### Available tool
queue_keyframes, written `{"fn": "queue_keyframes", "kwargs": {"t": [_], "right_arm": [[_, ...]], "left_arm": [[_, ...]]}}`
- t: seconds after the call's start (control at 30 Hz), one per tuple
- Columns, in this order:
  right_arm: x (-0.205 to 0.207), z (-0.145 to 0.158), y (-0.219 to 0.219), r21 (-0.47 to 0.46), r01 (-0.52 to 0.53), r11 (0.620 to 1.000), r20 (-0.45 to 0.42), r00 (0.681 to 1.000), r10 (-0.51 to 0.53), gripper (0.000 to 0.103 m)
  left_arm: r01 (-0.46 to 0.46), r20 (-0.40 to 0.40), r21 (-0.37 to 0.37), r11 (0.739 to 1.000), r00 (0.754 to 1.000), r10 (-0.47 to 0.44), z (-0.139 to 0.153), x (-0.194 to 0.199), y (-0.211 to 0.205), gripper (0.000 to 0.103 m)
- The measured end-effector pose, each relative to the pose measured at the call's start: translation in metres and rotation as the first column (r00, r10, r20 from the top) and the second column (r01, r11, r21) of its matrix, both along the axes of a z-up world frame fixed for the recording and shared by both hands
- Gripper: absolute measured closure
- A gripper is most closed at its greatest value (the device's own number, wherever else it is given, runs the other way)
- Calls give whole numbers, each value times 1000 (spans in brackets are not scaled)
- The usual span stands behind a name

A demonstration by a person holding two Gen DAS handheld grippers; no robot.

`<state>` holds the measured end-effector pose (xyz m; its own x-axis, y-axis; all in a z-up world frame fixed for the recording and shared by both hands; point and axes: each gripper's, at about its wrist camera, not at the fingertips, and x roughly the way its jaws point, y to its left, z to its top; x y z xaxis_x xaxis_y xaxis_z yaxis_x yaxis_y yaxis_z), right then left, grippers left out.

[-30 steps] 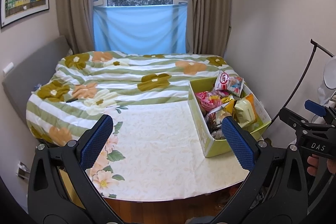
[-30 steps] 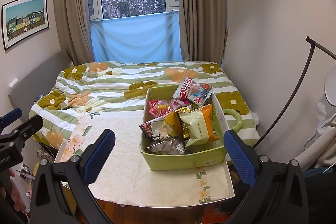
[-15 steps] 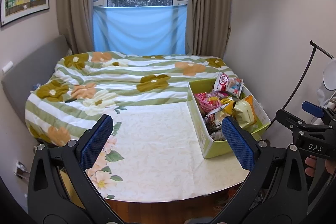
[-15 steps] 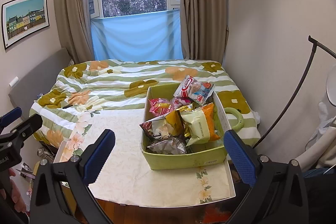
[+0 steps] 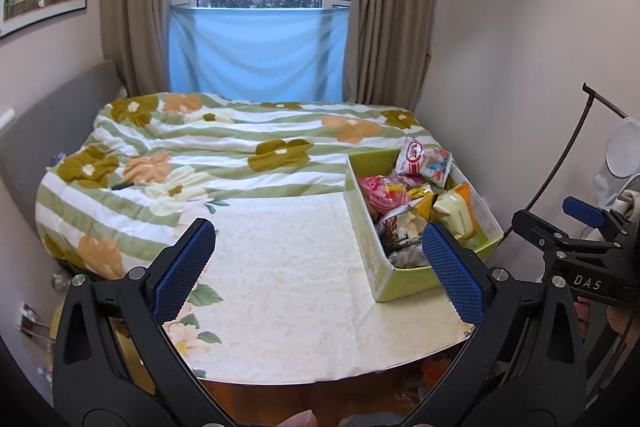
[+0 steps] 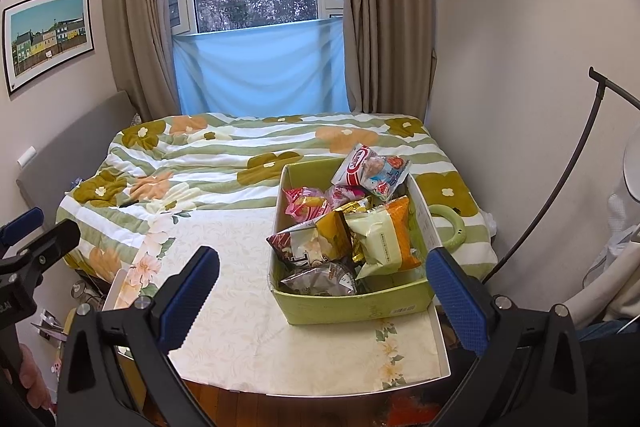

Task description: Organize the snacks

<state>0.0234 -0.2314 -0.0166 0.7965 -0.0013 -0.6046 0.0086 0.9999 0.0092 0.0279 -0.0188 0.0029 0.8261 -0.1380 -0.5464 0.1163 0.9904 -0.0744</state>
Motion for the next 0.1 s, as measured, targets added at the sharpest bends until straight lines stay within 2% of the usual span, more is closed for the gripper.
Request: {"fn": "queue_keyframes", "kwargs": {"t": [0.1], "right_arm": [[0, -1, 1, 1, 1, 1000, -2, 1000, -1, 0]], "left_arm": [[-9, 10, 5, 1000, 1000, 9, 1, -1, -1, 1]]}}
